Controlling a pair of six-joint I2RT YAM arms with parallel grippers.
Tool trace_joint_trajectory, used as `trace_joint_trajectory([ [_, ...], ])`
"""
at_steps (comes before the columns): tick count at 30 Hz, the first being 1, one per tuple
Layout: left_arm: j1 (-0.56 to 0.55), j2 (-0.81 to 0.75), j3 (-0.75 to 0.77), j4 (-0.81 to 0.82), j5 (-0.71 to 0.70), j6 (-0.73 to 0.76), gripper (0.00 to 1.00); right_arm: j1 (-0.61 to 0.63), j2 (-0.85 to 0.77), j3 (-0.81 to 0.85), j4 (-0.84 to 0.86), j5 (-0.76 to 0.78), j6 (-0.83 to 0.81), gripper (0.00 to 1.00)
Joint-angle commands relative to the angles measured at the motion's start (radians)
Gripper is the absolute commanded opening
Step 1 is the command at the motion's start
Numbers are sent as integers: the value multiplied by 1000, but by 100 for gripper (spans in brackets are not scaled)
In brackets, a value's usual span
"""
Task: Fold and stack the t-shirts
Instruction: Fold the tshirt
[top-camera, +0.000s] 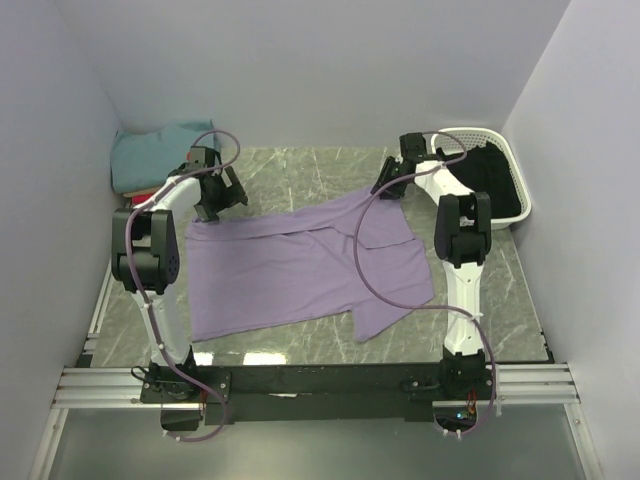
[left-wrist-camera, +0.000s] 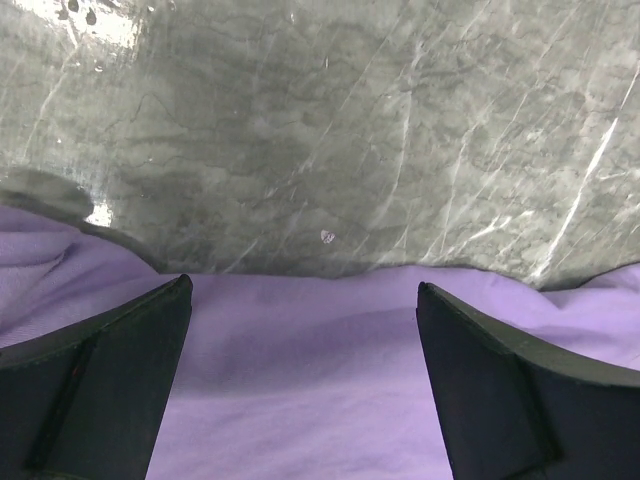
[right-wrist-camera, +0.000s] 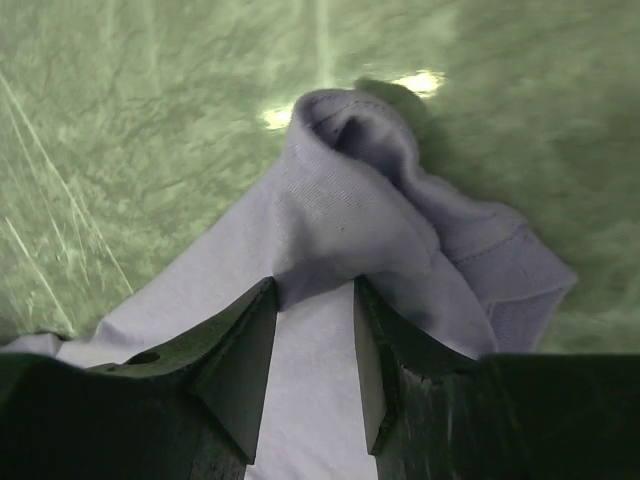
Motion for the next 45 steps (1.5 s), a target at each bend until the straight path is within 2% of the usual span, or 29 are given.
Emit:
trace_joint_trajectory([
  [1,-7,1,50,-4,-4,6,100,-32,41,46,-99,8,28,46],
  [4,-7,-5,52,-7,1,9,99,-58,41,30,-83,-43,57,48],
  [9,-7,-10,66,-25,-1,16,100,-81,102,132,-152,-72,74,50],
  [11,-7,-16,67,-25,2,16,99,-89,122,194,-188,-34,83,61],
  [13,-7,-20,69,-25,5,19,99,-109,116,193,-179,-18,80,64],
  [15,-7,-26,69,-30,2,20,100,-117,117,210,-177,-35,89,64],
  [16,-7,-31,67,-30,-1,20,100,-159,128,255,-191,-36,91,64],
  [19,-7,-36,70,-35,-7,17,100,-185,173,351,-249,-23,79,63],
  [23,-7,-40,73,-41,-17,17,99,-239,150,288,-219,11,80,63],
  [27,-7,-43,73,-47,-31,17,99,-259,154,290,-202,-27,47,62],
  [30,-7,-54,66,-48,-57,14,99,-252,75,207,-73,-104,15,62],
  [34,-9,-164,-15,22,-60,8,100,-229,-155,-49,154,-248,-24,63],
  [40,-30,-446,-213,206,-30,3,99,-147,-463,-242,216,-188,-145,67],
  [43,-44,-535,-281,199,-25,-17,100,-141,-580,-359,213,-178,-133,68],
  [45,-63,-578,-334,180,-39,-21,100,-136,-626,-428,225,-231,-116,68],
])
